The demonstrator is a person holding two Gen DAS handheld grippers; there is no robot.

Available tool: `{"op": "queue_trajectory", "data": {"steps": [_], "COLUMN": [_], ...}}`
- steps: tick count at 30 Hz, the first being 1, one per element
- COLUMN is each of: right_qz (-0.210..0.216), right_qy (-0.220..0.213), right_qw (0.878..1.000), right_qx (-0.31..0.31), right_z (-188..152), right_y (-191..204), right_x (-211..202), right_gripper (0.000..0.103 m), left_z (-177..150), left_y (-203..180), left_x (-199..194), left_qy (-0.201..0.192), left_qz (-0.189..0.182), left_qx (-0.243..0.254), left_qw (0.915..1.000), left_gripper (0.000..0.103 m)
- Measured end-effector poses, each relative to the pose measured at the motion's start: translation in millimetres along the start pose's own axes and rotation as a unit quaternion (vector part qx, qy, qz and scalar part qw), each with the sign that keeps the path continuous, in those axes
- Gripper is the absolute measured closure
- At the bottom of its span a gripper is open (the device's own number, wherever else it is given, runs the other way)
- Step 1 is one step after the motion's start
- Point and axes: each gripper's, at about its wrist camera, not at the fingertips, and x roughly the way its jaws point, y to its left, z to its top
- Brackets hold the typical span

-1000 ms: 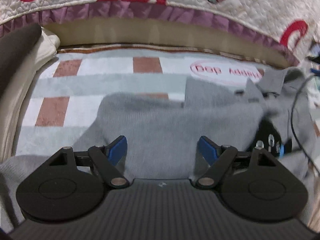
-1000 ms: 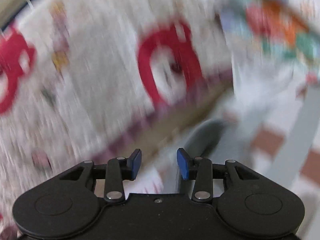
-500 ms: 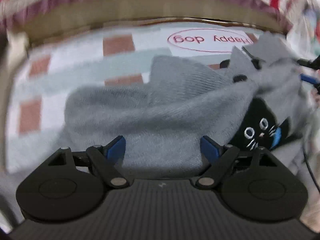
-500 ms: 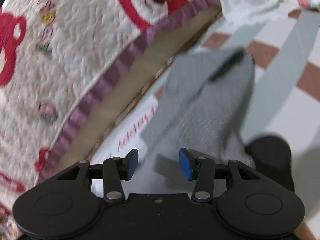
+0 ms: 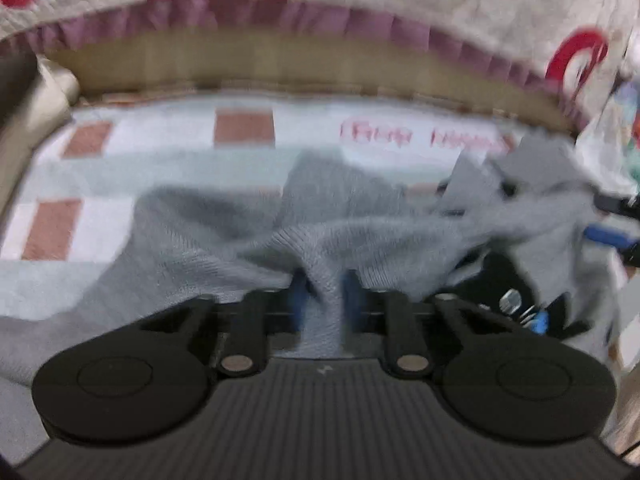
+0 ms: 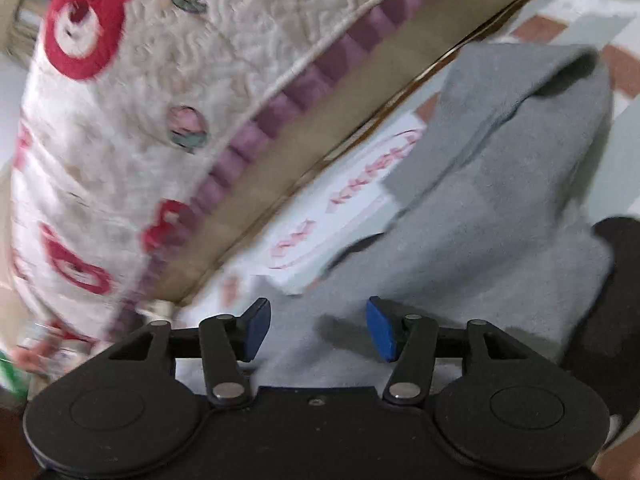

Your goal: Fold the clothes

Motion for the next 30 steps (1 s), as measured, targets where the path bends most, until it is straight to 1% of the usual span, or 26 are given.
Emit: {"op": "queue_trajectory", "data": {"steps": [1, 2, 3, 4, 5, 7, 8, 9, 10, 11, 12, 13, 14, 15, 16, 17, 18, 19, 21, 23, 24, 25, 27, 28, 29, 30], "right_qz": [0.039, 0.076, 0.106, 0.120, 0.099, 0.054, 0.017, -0.026, -0.069, -0.103, -0.113, -0.100, -0.094, -0.088, -0.083, -0.084, -0.086, -0.088, -0.087, -0.081, -0.075, -0.071, -0.064, -0.064, -0.063, -0.063], "right_qy": [0.005, 0.011, 0.025, 0.039, 0.046, 0.061, 0.071, 0.079, 0.085, 0.094, 0.116, 0.156, 0.180, 0.203, 0.224, 0.234, 0.244, 0.255, 0.267, 0.275, 0.280, 0.285, 0.295, 0.296, 0.294, 0.293], "right_qw": [0.999, 0.995, 0.992, 0.990, 0.994, 0.995, 0.991, 0.985, 0.978, 0.971, 0.964, 0.954, 0.945, 0.934, 0.923, 0.917, 0.917, 0.917, 0.918, 0.921, 0.922, 0.924, 0.923, 0.922, 0.922, 0.922], "right_qx": [0.031, 0.060, 0.071, 0.061, 0.020, -0.064, -0.111, -0.151, -0.178, -0.196, -0.212, -0.234, -0.257, -0.280, -0.300, -0.311, -0.302, -0.293, -0.278, -0.266, -0.257, -0.247, -0.239, -0.241, -0.242, -0.244], "right_z": [1, 2, 6, 11, 15, 23, 25, 24, 21, 16, 8, -2, -15, -29, -42, -52, -55, -59, -62, -62, -63, -65, -70, -71, -71, -71], "right_y": [0, 1, 9, 22, 39, 73, 86, 93, 95, 91, 88, 85, 87, 89, 91, 92, 89, 85, 81, 78, 75, 74, 69, 68, 69, 69], "right_x": [1, 3, 10, 18, 28, 48, 63, 80, 96, 109, 118, 124, 121, 117, 114, 111, 112, 112, 110, 104, 100, 99, 91, 88, 84, 82], "right_gripper": [0.043, 0.043, 0.043, 0.043, 0.043, 0.042, 0.042, 0.042, 0.042, 0.042, 0.069, 0.093, 0.093, 0.093, 0.094, 0.094, 0.098, 0.098, 0.098, 0.098, 0.098, 0.098, 0.098, 0.098, 0.098, 0.098], "left_z": [-3, -6, -10, -12, -13, -17, -20, -21, -23, -24, -25, -26, -27, -28, -26, -25, -22, -16, -5, 5, 8, 9, 7, 4, -4, -13], "left_y": [5, 10, 13, 12, 7, 0, -2, -2, -2, -3, -3, -4, -5, -6, -8, -11, -11, -11, -10, -12, -14, -15, -15, -12, -13, -14], "left_x": [-9, -17, -24, -28, -29, -27, -26, -26, -27, -27, -28, -31, -34, -37, -38, -40, -42, -41, -37, -26, -18, -9, 10, 17, 17, 15], "left_qy": [-0.015, -0.030, -0.043, -0.043, -0.033, -0.010, 0.000, 0.001, 0.000, -0.001, -0.002, -0.007, -0.015, -0.023, -0.037, -0.053, -0.064, -0.068, -0.073, -0.068, -0.061, -0.053, -0.019, 0.000, 0.011, 0.020], "left_qz": [-0.035, -0.076, -0.109, -0.119, -0.112, -0.095, -0.089, -0.079, -0.068, -0.056, -0.045, -0.026, -0.004, 0.023, 0.046, 0.065, 0.067, 0.057, 0.035, 0.021, 0.019, 0.018, 0.013, 0.004, -0.003, -0.008], "left_qx": [-0.028, -0.055, -0.065, -0.059, -0.041, -0.013, -0.006, 0.003, 0.012, 0.021, 0.030, 0.044, 0.060, 0.076, 0.086, 0.094, 0.093, 0.085, 0.065, 0.059, 0.061, 0.063, 0.062, 0.057, 0.064, 0.077], "left_qw": [0.9989, 0.9952, 0.9910, 0.9902, 0.9923, 0.9954, 0.9960, 0.9969, 0.9976, 0.9982, 0.9986, 0.9987, 0.9981, 0.9966, 0.9946, 0.9920, 0.9914, 0.9924, 0.9946, 0.9958, 0.9961, 0.9965, 0.9978, 0.9984, 0.9979, 0.9968], "left_gripper": [0.090, 0.091, 0.090, 0.090, 0.090, 0.090, 0.090, 0.090, 0.090, 0.089, 0.084, 0.080, 0.075, 0.068, 0.063, 0.060, 0.055, 0.049, 0.045, 0.038, 0.031, 0.029, 0.029, 0.032, 0.040, 0.082]}}
